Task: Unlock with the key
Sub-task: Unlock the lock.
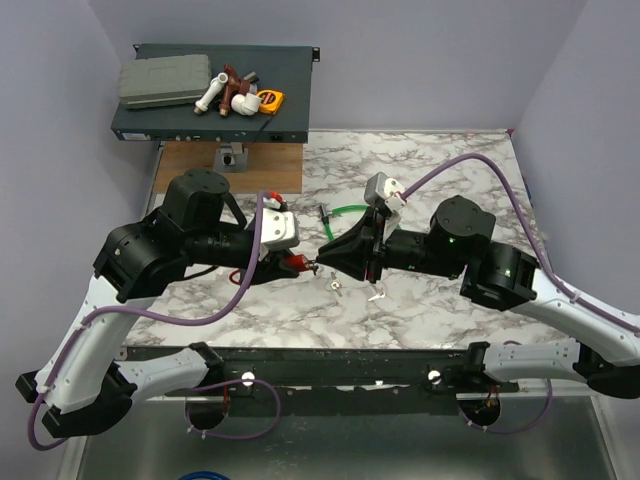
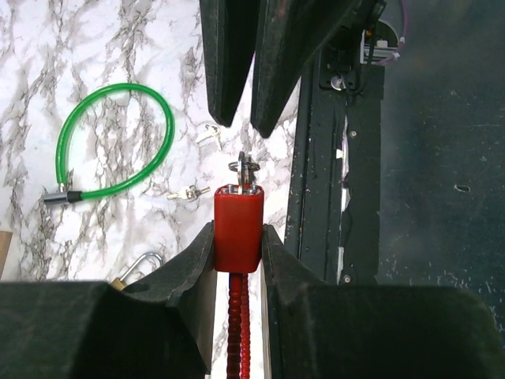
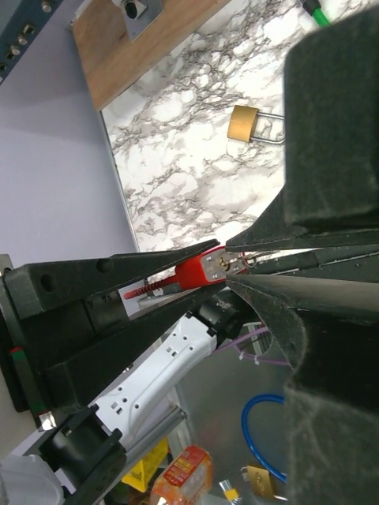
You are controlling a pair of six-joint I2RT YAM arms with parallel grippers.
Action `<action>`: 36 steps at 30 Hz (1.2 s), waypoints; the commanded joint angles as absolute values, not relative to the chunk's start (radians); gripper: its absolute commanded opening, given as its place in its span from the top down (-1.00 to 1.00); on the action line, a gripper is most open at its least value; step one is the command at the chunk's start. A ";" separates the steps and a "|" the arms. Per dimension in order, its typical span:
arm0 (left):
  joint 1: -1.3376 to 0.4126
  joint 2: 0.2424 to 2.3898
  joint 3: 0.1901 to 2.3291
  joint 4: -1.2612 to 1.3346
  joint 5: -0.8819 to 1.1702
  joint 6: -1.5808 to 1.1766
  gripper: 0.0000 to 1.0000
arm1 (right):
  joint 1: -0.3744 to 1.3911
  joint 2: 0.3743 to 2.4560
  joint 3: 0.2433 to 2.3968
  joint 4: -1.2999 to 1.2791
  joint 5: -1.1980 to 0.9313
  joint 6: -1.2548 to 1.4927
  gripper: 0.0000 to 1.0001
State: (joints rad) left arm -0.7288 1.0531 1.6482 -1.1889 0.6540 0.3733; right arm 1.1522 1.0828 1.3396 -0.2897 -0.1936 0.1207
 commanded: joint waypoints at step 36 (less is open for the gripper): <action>-0.733 1.046 1.671 -1.136 0.721 0.327 1.00 | 1.156 1.095 1.302 -0.276 -0.228 0.066 0.26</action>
State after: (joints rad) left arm -0.7288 1.0527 1.6482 -1.1717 0.6704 0.3420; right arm 1.1519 1.1126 1.3216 -0.2932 -0.2707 0.0803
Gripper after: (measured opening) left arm 0.204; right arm 0.378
